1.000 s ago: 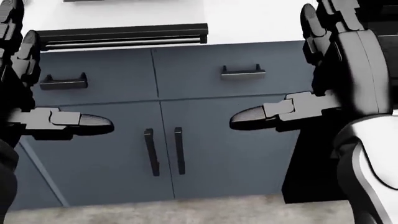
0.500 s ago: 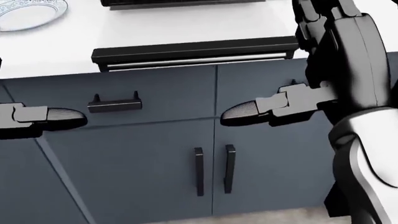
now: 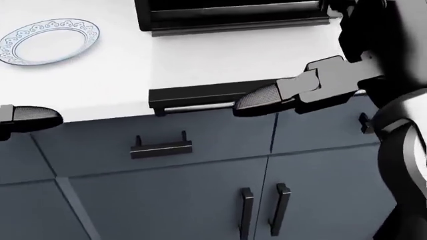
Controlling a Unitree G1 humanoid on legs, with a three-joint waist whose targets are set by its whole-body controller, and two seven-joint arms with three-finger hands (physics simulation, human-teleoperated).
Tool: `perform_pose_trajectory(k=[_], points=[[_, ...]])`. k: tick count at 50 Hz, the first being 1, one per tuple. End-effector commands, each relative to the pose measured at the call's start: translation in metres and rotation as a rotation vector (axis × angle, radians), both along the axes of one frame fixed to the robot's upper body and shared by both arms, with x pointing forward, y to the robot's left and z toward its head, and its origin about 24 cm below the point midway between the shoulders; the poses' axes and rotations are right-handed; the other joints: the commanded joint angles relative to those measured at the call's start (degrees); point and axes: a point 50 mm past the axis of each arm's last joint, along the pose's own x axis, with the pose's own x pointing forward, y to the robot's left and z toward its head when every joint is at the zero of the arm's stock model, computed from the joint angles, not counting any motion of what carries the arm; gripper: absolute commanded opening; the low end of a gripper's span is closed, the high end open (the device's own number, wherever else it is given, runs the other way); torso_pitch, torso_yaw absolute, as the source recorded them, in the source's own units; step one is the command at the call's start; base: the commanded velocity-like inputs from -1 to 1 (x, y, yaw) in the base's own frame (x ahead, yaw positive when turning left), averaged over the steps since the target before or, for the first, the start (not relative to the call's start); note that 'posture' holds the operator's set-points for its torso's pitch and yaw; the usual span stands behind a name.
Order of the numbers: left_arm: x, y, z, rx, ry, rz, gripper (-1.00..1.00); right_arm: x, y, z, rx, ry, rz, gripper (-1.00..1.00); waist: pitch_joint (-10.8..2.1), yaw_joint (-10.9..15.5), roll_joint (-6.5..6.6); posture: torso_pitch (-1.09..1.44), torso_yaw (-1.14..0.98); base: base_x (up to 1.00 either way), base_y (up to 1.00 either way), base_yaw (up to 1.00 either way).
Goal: Pick the bread from the tray and place it on the plate on the counter.
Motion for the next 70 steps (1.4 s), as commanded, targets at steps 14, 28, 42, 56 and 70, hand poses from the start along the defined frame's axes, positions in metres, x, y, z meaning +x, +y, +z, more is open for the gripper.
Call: perform_pose_trajectory(k=[14,28,42,56,70], points=[[-0.005,-0.004,0.013,0.034,-0.071,-0.015,1.00,-0.010,-0.005,0.022,0.041,-0.111,-0.025,1.00,-0.70,-2.83,4.54,0.00,0.00,0.19,0.08,0.00],[-0.015,0.004,0.028,0.060,-0.104,0.011,1.00,-0.011,-0.004,0.028,0.012,-0.128,-0.032,1.00,-1.56,-1.51,-0.47,0.00,0.00,0.00,0.36,0.00],[-0.016,0.002,0.025,0.071,-0.096,0.007,1.00,-0.013,-0.004,0.021,0.012,-0.120,-0.025,1.00,-0.63,-2.06,9.28,0.00,0.00,0.00,0.55,0.00],[-0.017,0.000,0.023,0.069,-0.097,0.003,1.00,-0.013,-0.004,0.021,0.031,-0.118,-0.010,1.00,0.00,-2.23,5.52,0.00,0.00,0.12,0.16,0.00],[-0.018,0.000,0.025,0.074,-0.102,0.001,1.00,-0.015,-0.002,0.024,0.029,-0.132,-0.003,1.00,-0.30,-1.07,5.63,0.00,0.00,0.05,0.00,0.00]])
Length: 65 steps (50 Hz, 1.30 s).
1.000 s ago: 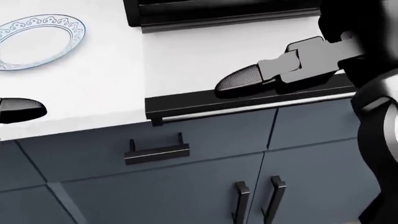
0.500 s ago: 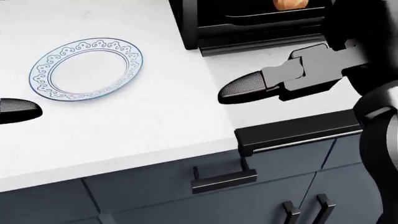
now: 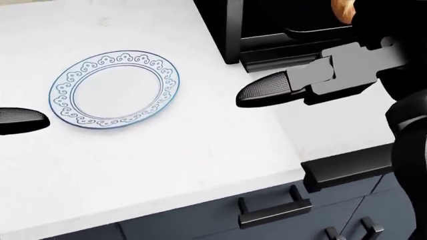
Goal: Pick the bread from the tray and place it on the plate on the counter.
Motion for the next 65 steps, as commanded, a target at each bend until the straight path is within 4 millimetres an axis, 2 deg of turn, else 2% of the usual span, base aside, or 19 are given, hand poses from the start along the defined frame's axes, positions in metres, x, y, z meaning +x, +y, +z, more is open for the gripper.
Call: perform_pose_trajectory(k=[1,14,19,24,27,32,35,37,40,42,46,47,49,53,56,58,60,62,65], points=[[-0.004,-0.002,0.011,0.018,-0.064,-0.005,1.00,-0.004,-0.001,0.009,0.005,-0.056,-0.011,1.00,-0.84,-0.17,0.37,0.00,0.00,0.06,0.00,0.00],[-0.005,-0.002,0.012,0.023,-0.065,-0.007,1.00,-0.005,-0.002,0.010,0.008,-0.069,-0.024,1.00,-0.10,-0.26,-0.97,0.00,0.00,0.01,0.00,0.00],[-0.005,-0.002,0.011,0.021,-0.064,-0.004,1.00,-0.003,-0.001,0.008,0.006,-0.067,-0.023,1.00,-0.64,0.05,-2.64,0.00,0.00,0.00,0.00,0.00],[-0.005,-0.002,0.011,0.020,-0.064,-0.001,1.00,-0.005,-0.002,0.008,0.004,-0.067,-0.023,1.00,-1.82,0.22,-2.11,0.00,0.00,0.00,0.00,0.00],[-0.005,-0.001,0.010,0.021,-0.064,0.002,1.00,-0.006,-0.002,0.008,0.002,-0.067,-0.024,1.00,-0.47,0.45,-4.53,0.00,0.00,0.00,0.00,0.00],[-0.006,0.000,0.010,0.019,-0.063,0.006,1.00,-0.006,-0.001,0.009,-0.003,-0.068,-0.023,1.00,1.04,0.32,-5.46,0.00,0.00,0.00,0.00,0.00],[-0.007,0.001,0.010,0.018,-0.064,0.007,1.00,-0.008,-0.001,0.012,-0.004,-0.070,-0.024,1.00,1.37,-0.16,-4.85,0.00,0.00,0.00,0.00,0.00],[-0.007,0.001,0.009,0.017,-0.065,0.009,1.00,-0.008,-0.001,0.013,-0.006,-0.074,-0.025,1.00,0.90,-0.72,-3.66,0.00,0.00,0.00,0.00,0.00],[-0.007,0.002,0.009,0.018,-0.064,0.009,1.00,-0.007,0.000,0.014,-0.003,-0.076,-0.022,1.00,-0.63,-1.73,0.19,0.00,0.00,0.00,0.00,0.00],[-0.007,0.002,0.009,0.020,-0.064,0.011,1.00,-0.006,-0.001,0.014,-0.004,-0.080,-0.029,1.00,-0.10,-1.64,-0.73,0.00,0.00,0.00,0.00,0.00],[-0.007,0.002,0.011,0.023,-0.065,0.010,1.00,-0.008,-0.001,0.015,-0.019,-0.085,-0.027,1.00,-1.03,-1.23,-1.65,0.00,0.00,0.00,0.00,0.01],[-0.007,0.001,0.011,0.023,-0.065,0.008,1.00,-0.009,-0.001,0.016,-0.021,-0.087,-0.027,1.00,-2.19,-1.04,-1.40,0.00,0.00,0.00,0.00,0.07],[-0.007,0.001,0.011,0.021,-0.066,0.009,1.00,-0.010,-0.002,0.017,-0.022,-0.089,-0.030,1.00,-1.69,-0.32,-1.41,0.00,0.00,0.00,0.00,0.30],[-0.007,0.001,0.014,0.024,-0.069,0.008,1.00,-0.011,-0.001,0.018,-0.021,-0.093,-0.025,1.00,-2.15,-0.09,-1.31,0.00,0.00,0.00,0.00,0.45],[-0.008,0.002,0.013,0.024,-0.069,0.010,1.00,-0.012,-0.001,0.017,-0.021,-0.093,-0.025,1.00,-1.21,-0.07,-2.74,0.00,0.00,0.00,0.00,0.46],[-0.008,0.002,0.012,0.024,-0.067,0.009,1.00,-0.012,-0.001,0.017,-0.020,-0.091,-0.024,1.00,-1.18,-0.14,-5.33,0.00,0.00,0.00,0.00,0.45],[-0.008,0.002,0.012,0.025,-0.067,0.011,1.00,-0.013,0.000,0.018,-0.021,-0.093,-0.023,1.00,-1.01,-0.64,-4.41,0.00,0.00,0.00,0.00,0.46],[-0.008,0.002,0.012,0.024,-0.068,0.012,1.00,-0.013,0.000,0.018,-0.020,-0.095,-0.023,1.00,-0.86,-0.16,-4.94,0.00,0.00,0.00,0.00,0.46],[-0.008,0.002,0.011,0.027,-0.066,0.014,1.00,-0.012,0.000,0.016,-0.022,-0.090,-0.025,1.00,-0.47,-0.03,-3.74,0.00,0.00,0.00,0.00,0.46]])
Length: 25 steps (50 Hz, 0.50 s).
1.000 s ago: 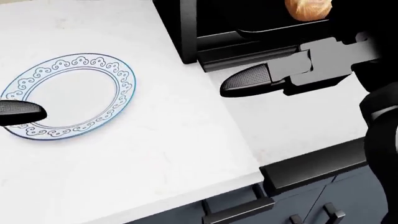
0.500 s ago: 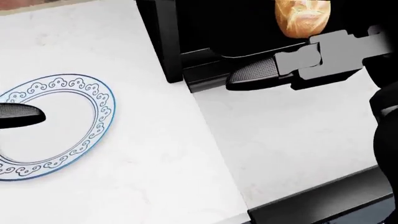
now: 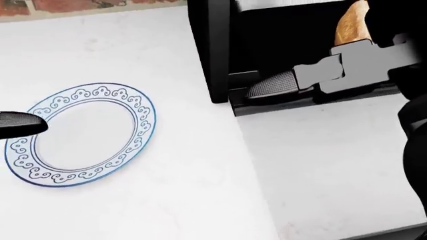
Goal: Pick the bread from the tray and place it on the plate on the counter.
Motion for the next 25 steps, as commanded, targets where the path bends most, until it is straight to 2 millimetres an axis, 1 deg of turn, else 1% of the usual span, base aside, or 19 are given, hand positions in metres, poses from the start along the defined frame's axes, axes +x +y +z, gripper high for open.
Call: perform_pose_trajectory(k=[1,3,4,5,6,7,8,9,10,12,13,14,16,18,25], points=[[-0.007,-0.001,0.013,0.027,-0.091,0.014,1.00,-0.007,0.004,0.011,0.002,-0.081,0.018,1.00,-0.70,0.41,0.23,0.00,0.00,0.00,0.00,0.39],[-0.007,-0.001,0.013,0.029,-0.089,0.017,1.00,-0.007,0.003,0.010,0.003,-0.080,0.015,1.00,-0.53,0.26,1.30,0.00,0.00,0.00,0.00,0.34],[-0.007,-0.001,0.013,0.030,-0.089,0.016,1.00,-0.007,0.002,0.010,0.005,-0.082,0.017,1.00,-0.58,0.10,2.11,0.00,0.00,0.00,0.00,0.34],[-0.007,-0.001,0.012,0.029,-0.088,0.015,1.00,-0.007,0.002,0.010,0.004,-0.081,0.015,1.00,-0.73,-0.05,3.22,0.00,0.00,0.00,0.00,0.34],[-0.007,-0.001,0.012,0.030,-0.088,0.015,1.00,-0.008,0.002,0.010,0.003,-0.082,0.015,1.00,-1.13,-0.35,4.76,0.00,0.00,0.00,0.00,0.23],[-0.007,-0.001,0.012,0.030,-0.088,0.016,1.00,-0.008,0.002,0.010,-0.002,-0.082,0.011,1.00,-2.07,-0.32,7.19,0.00,0.00,0.00,0.00,0.14],[-0.008,-0.001,0.013,0.029,-0.089,0.016,1.00,-0.010,0.002,0.011,0.009,-0.084,0.020,1.00,-0.34,-0.19,5.02,0.00,0.00,0.00,0.00,0.00],[-0.008,-0.001,0.012,0.029,-0.089,0.016,1.00,-0.010,0.001,0.011,0.004,-0.084,0.012,1.00,-0.45,-0.24,4.53,0.00,0.00,0.00,0.00,0.00],[-0.008,0.000,0.012,0.028,-0.089,0.017,1.00,-0.010,0.000,0.011,0.003,-0.084,0.006,1.00,-0.77,-0.35,3.64,0.00,0.00,0.00,0.00,0.00],[-0.007,-0.001,0.012,0.028,-0.088,0.016,1.00,-0.010,0.000,0.013,0.003,-0.085,0.001,1.00,-1.25,0.03,1.21,0.00,0.00,0.00,0.00,0.00],[-0.007,0.000,0.012,0.027,-0.088,0.016,1.00,-0.011,-0.001,0.014,0.004,-0.086,-0.003,1.00,-1.00,0.06,0.72,0.00,0.00,0.00,0.00,0.00],[-0.007,0.000,0.011,0.027,-0.087,0.016,1.00,-0.011,-0.003,0.014,0.000,-0.083,-0.015,1.00,-0.69,0.23,1.22,0.00,0.00,0.00,0.00,0.00],[-0.007,0.000,0.011,0.026,-0.088,0.016,1.00,-0.013,-0.006,0.018,0.007,-0.090,-0.033,1.00,-0.93,0.30,1.08,0.00,0.00,0.00,0.00,0.00],[-0.006,-0.001,0.011,0.026,-0.087,0.014,1.00,-0.013,-0.010,0.017,-0.005,-0.077,-0.063,1.00,-0.92,0.36,1.12,0.00,0.00,0.00,0.00,0.00],[-0.004,-0.001,0.012,0.023,-0.093,0.010,1.00,-0.012,-0.023,0.027,0.001,-0.063,-0.140,1.00,-0.99,0.40,1.19,0.00,0.00,0.00,0.00,0.00]])
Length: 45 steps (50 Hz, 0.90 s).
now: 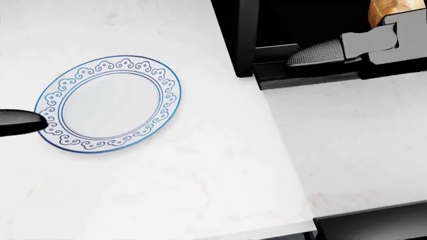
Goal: Pick the bread from the tray and place it on the plate on the counter.
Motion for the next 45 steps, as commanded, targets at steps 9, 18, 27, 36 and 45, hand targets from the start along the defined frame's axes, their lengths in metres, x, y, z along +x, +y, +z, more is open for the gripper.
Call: perform_pose_trajectory(k=[9,18,27,36,45], points=[[-0.001,-0.003,0.012,0.022,-0.069,-0.003,1.00,0.002,-0.034,0.015,0.014,0.064,-0.212,1.00,-1.26,0.14,-0.37,0.00,0.00,0.00,0.00,0.00],[0.002,-0.004,0.007,0.018,-0.063,-0.006,1.00,0.008,-0.059,0.031,0.032,0.204,-0.454,1.00,-1.48,0.23,-0.48,0.00,0.00,0.00,0.00,0.00],[0.005,-0.005,0.001,0.010,-0.058,-0.012,1.00,0.021,-0.061,0.034,0.036,0.318,-0.630,1.00,-1.51,0.17,-0.39,0.00,0.00,0.00,0.00,0.00],[0.003,0.000,0.001,0.001,-0.064,-0.004,1.00,0.040,-0.056,0.038,-0.040,0.450,-0.653,1.00,-1.61,-0.12,0.07,0.00,0.00,0.00,0.00,0.00],[0.004,0.000,-0.002,-0.007,-0.064,-0.008,1.00,0.035,-0.058,0.030,-0.096,0.497,-0.713,1.00,-1.52,-0.19,0.44,0.00,0.00,0.00,0.00,0.00]])
